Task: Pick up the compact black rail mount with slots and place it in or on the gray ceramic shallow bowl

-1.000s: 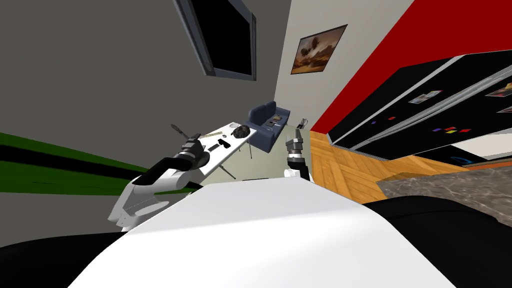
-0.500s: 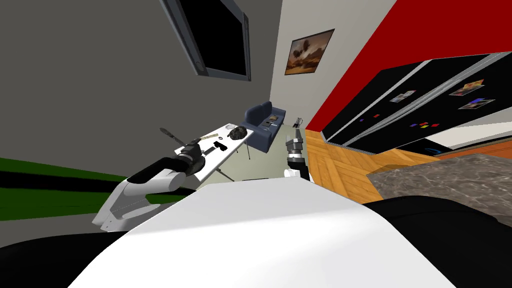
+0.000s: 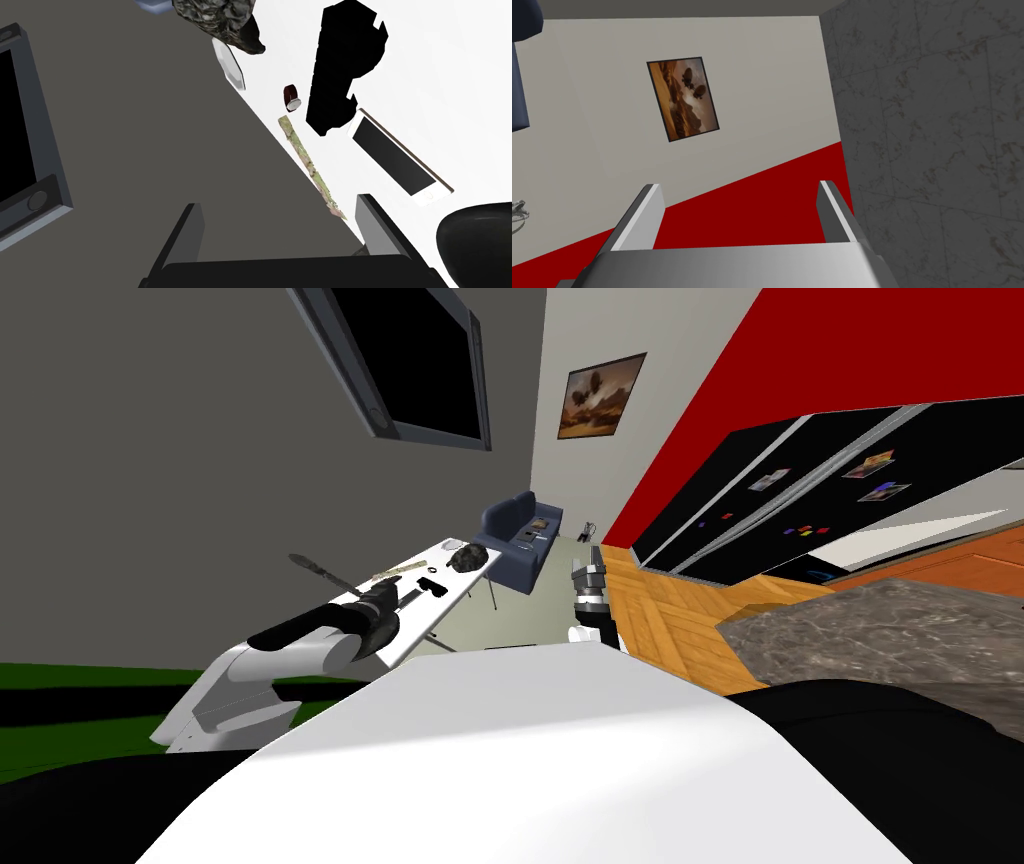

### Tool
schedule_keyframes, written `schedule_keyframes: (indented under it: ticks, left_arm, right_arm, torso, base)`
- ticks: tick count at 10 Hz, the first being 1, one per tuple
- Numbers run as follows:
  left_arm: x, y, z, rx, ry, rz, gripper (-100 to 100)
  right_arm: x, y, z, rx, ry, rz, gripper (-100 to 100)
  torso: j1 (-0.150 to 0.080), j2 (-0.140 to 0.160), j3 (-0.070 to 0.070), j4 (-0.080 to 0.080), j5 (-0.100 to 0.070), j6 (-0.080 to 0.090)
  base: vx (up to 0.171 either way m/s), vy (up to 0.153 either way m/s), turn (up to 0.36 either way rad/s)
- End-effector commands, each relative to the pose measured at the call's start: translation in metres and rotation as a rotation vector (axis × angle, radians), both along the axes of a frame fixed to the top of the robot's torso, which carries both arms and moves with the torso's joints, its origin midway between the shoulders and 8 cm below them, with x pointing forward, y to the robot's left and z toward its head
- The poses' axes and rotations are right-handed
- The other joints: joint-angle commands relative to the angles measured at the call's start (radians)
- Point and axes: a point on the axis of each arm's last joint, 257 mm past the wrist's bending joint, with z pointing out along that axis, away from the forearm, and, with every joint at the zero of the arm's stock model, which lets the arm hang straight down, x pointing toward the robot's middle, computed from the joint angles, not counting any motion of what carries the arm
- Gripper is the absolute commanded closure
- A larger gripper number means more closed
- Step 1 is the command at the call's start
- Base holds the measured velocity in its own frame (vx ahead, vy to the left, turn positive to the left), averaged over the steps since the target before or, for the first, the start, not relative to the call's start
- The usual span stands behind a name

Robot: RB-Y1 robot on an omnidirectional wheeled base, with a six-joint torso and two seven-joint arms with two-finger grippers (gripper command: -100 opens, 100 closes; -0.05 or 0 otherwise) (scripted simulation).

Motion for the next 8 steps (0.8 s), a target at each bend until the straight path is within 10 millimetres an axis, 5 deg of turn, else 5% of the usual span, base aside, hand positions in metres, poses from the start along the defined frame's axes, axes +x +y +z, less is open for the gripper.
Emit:
schedule_keyframes:
  ticks: [1, 8]
  left_arm:
    - [-0.007, 0.007, -0.007, 0.004, 0.044, 0.009, -100]
    - [-0.054, 0.049, -0.058, 0.033, 0.325, 0.057, -100]
  right_arm:
    - [0.000, 0.000, 0.000, 0.000, 0.000, 0.000, 0]
    - [0.000, 0.000, 0.000, 0.000, 0.000, 0.000, 0]
  torso:
    - [0.000, 0.000, 0.000, 0.000, 0.000, 0.000]
    - [0.000, -0.001, -0.001, 0.000, 0.000, -0.001]
  base:
    - [0.057, 0.013, -0.084]
    - [0.077, 0.012, -0.109]
